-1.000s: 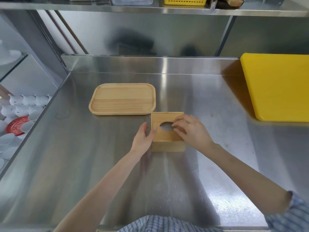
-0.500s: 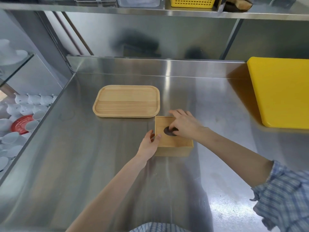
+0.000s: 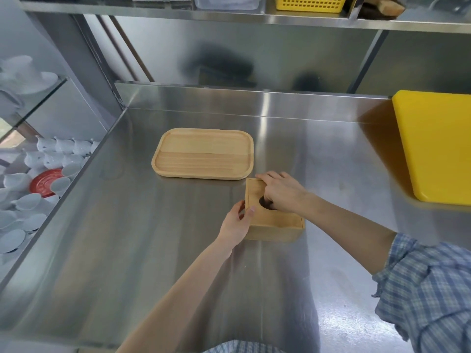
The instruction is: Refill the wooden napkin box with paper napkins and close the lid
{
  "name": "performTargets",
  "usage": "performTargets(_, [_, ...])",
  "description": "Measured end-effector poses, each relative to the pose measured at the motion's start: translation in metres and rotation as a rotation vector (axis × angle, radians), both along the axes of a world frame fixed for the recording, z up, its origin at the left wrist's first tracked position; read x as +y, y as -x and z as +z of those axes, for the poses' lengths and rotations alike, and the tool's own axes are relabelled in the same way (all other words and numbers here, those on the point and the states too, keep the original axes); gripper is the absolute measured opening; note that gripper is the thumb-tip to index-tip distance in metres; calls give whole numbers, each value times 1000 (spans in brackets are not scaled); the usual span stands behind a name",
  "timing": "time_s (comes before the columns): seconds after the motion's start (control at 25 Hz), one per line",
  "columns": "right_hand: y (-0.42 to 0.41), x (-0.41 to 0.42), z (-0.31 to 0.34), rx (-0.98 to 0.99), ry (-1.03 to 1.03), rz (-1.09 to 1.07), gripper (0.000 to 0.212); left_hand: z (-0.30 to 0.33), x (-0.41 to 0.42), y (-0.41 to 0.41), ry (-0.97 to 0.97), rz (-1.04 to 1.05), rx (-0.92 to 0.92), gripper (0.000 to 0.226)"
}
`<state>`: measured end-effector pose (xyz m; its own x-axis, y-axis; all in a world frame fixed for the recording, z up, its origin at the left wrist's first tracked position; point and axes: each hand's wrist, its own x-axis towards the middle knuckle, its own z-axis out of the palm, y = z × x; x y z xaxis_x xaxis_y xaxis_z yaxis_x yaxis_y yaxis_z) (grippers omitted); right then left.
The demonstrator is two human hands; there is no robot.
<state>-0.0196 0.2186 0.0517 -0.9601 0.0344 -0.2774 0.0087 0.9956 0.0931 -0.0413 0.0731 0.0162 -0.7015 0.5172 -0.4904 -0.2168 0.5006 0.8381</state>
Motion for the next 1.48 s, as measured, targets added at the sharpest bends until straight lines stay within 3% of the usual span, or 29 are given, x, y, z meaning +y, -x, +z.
performTargets(0.32, [-9,4,4,38,128,-11,23,3,1,-1,6,-5,8,52])
performTargets(0.68, [-31,6,12,123,294,-256,23,8,0,-4,6,8,-3,49])
performTargets(1.0, [-44,6,17,157,565,-434,21,12,1,-4,40,-10,12,48])
performTargets(1.36, [-48,4,17,220,662,-477,28,16,0,0,51,-53,28,46])
performTargets(1.48, [-45,9,15,277,609,-473,31,26,-3,10,35,3,54,48])
